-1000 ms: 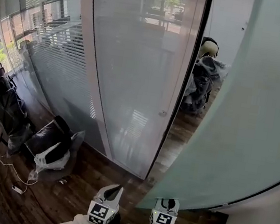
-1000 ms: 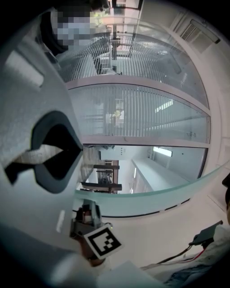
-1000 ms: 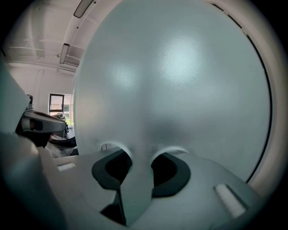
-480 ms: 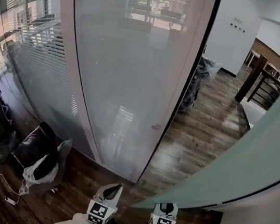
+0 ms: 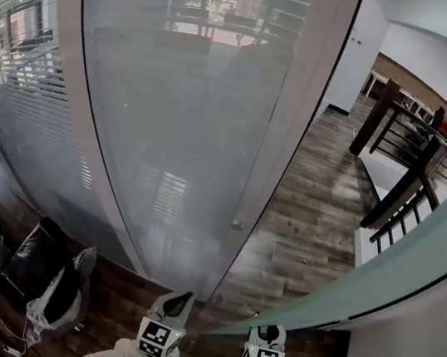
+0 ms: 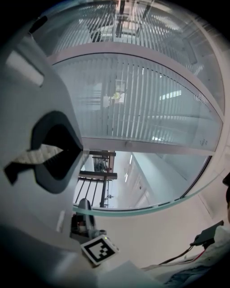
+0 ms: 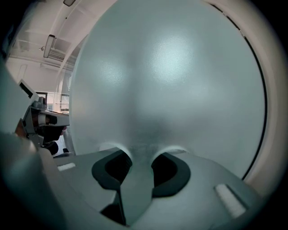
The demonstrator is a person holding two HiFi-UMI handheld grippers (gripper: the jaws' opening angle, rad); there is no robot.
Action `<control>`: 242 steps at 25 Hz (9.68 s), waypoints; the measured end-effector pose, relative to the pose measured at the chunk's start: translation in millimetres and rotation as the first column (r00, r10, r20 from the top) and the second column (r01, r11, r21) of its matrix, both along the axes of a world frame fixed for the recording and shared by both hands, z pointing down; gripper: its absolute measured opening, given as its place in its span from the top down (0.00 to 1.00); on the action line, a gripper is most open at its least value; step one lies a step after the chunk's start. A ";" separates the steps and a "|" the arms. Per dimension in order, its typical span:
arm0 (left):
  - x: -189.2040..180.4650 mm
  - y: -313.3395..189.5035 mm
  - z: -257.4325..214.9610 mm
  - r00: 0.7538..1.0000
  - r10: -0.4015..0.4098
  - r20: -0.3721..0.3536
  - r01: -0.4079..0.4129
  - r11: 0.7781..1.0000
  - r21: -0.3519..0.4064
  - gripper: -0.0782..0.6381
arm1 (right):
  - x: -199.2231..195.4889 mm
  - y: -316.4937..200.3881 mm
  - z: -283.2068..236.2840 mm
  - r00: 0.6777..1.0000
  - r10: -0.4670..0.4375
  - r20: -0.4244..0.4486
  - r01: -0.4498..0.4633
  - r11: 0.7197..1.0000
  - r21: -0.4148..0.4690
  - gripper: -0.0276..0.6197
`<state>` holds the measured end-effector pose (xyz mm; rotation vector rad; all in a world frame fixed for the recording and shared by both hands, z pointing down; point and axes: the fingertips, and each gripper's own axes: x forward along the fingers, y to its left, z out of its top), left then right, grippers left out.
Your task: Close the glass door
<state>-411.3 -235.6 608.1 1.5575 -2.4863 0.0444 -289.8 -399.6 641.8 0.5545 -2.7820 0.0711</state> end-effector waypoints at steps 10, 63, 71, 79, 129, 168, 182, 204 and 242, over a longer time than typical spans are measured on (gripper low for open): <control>-33.7 5.6 -4.4 0.998 0.066 -0.013 -0.065 0.998 0.010 0.89 | -29.1 -19.4 -12.4 1.000 0.012 0.004 -0.012 1.000 -0.007 0.77; -107.6 -84.5 -14.8 1.000 0.003 0.004 -0.003 0.999 -0.032 0.89 | -137.5 -87.9 -12.9 0.997 0.050 0.064 -0.051 0.999 0.003 0.77; -110.5 -87.8 -14.8 1.000 -0.015 0.005 0.016 0.999 -0.040 0.89 | -143.7 -91.9 -14.4 0.997 0.052 0.065 -0.052 0.999 0.005 0.77; -109.8 -90.6 -16.1 1.000 -0.022 -0.001 0.022 0.999 -0.038 0.89 | -148.5 -94.6 -17.2 0.996 0.055 0.065 -0.057 0.998 0.017 0.77; -119.0 -81.7 -4.1 0.993 -0.116 -0.014 0.114 0.990 -0.085 0.89 | -181.4 -120.1 -17.7 0.993 0.095 0.071 -0.098 0.994 0.042 0.77; -19.3 101.3 -16.6 1.000 0.005 -0.006 -0.005 1.000 -0.017 0.89 | -31.2 -7.6 -30.5 0.994 0.062 0.086 -0.063 0.998 0.003 0.95; 71.0 119.2 3.3 0.987 0.161 0.001 -0.161 0.986 -0.032 0.89 | 96.7 114.4 -19.9 0.998 0.056 0.040 -0.052 0.994 -0.100 0.95; 260.2 138.7 -23.9 0.987 0.159 0.032 -0.159 0.987 -0.018 0.89 | 241.9 177.7 -65.7 0.933 -0.117 0.340 0.144 0.988 -0.056 0.95; 384.9 349.4 -22.5 0.985 0.174 -0.004 -0.174 0.984 -0.024 0.89 | 370.6 394.8 -34.6 0.990 0.031 0.140 -0.016 0.995 -0.102 0.95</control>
